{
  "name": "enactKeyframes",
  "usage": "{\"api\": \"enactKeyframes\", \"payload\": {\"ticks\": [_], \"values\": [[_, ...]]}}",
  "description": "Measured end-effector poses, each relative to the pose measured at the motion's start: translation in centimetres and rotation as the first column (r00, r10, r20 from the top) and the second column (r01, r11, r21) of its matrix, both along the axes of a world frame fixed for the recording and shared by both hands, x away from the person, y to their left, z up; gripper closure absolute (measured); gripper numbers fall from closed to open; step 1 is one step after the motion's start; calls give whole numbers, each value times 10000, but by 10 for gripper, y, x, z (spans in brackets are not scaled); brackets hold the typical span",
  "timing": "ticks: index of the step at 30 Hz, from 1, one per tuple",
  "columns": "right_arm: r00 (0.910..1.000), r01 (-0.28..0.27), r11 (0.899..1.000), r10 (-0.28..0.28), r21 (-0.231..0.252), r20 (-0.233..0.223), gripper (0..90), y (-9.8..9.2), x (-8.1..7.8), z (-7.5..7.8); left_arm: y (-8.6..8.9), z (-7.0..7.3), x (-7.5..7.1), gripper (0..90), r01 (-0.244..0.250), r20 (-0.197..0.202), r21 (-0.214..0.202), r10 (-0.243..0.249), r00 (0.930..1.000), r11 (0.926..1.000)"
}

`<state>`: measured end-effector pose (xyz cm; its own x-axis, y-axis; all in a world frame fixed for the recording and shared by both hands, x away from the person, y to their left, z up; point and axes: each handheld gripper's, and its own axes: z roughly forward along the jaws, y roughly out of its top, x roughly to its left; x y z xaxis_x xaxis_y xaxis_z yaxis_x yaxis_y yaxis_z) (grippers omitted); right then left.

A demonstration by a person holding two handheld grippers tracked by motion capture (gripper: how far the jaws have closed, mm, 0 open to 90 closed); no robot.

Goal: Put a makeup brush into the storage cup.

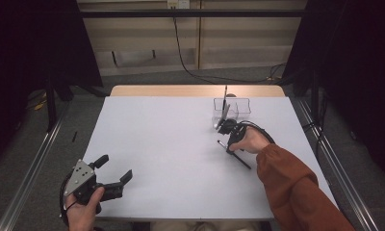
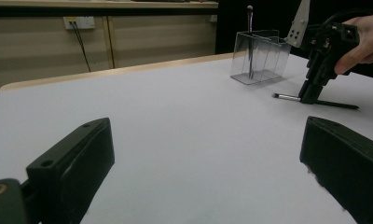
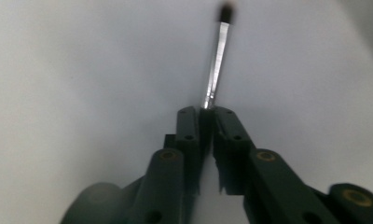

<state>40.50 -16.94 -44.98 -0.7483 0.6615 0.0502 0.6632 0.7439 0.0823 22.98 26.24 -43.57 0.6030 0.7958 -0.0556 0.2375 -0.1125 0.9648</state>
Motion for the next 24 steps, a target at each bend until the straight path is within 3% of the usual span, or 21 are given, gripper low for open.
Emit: {"api": "enactKeyframes", "payload": {"ticks": [19,24], "values": [[9999,99,9972,-100,748,13,851,-11,-1,3,0,0,0,29,-9,-18,49,9,10000,10000],[9997,86,9939,-111,1102,228,852,-15,-4,7,0,0,0,30,-11,-16,52,11,10000,10000]]}}
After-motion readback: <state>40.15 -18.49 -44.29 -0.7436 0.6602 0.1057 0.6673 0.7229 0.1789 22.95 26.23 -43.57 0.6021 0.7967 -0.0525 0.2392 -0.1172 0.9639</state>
